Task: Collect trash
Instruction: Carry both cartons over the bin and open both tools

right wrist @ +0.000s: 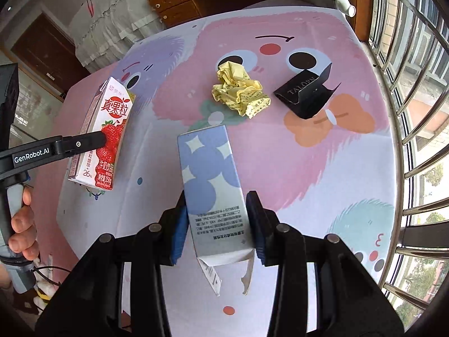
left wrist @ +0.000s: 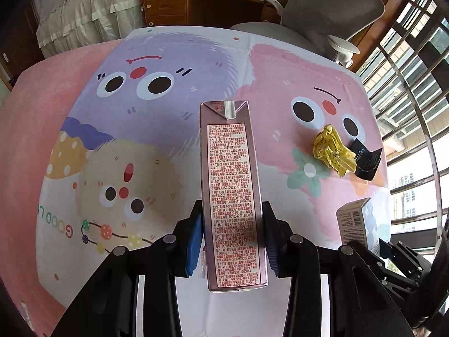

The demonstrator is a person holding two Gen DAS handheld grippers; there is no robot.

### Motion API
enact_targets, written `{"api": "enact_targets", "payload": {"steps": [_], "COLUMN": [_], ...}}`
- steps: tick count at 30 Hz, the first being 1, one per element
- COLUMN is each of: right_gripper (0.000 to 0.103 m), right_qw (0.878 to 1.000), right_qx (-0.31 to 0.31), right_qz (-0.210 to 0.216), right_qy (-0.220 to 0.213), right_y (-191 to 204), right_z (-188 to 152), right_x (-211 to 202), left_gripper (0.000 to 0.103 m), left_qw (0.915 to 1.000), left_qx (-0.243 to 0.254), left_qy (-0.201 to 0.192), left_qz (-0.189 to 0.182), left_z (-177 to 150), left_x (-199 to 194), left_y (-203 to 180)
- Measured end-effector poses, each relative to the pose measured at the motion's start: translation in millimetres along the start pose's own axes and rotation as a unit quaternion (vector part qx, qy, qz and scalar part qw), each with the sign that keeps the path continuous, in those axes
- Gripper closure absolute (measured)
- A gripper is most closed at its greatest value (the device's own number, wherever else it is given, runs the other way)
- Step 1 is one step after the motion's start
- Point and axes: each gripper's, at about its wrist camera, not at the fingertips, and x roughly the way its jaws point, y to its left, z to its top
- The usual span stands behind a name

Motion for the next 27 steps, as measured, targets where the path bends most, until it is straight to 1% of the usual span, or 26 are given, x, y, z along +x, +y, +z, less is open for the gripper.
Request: {"api": "enact_targets", "payload": {"steps": [5,9,13,17,22,27], "right_gripper": [0.067,0.067,0.067,0.067,0.067,0.067], "right_qw": [0.999,0.996,0.993,0.991,0.992,0.992], "right_qx": [0.032,0.073,0.101,0.114,0.111,0.119], "right_qz": [-0.005,-0.009,-0.010,-0.019,-0.030,-0.034], "right_qy": [-0.021,-0.042,-0.057,-0.064,-0.059,-0.025], "right_y": [38.9,76.3,116.3,156.0,195.7,214.8], "right_z": [-44.0,-90.4,-139.0,-187.0,-244.8,-298.4], "right_x": [-19.5,-35.7,-48.9,-56.8,-66.7,-63.8], "left_gripper": [0.064,0.064,0.064,0.064,0.064,0.064], "left_qw": [0.9981,0.9934,0.9884,0.9828,0.9764,0.9696], "left_qx": [0.056,0.106,0.136,0.161,0.190,0.214], "left_qy": [-0.020,-0.031,-0.040,-0.040,-0.023,0.002], "left_qz": [-0.014,-0.032,-0.054,-0.080,-0.100,-0.119], "left_z": [-46.9,-92.6,-139.2,-184.2,-238.6,-287.3], "left_x": [-45.9,-83.0,-112.5,-131.2,-141.1,-146.6], "left_y": [26.1,53.6,89.1,123.2,147.9,157.0]}}
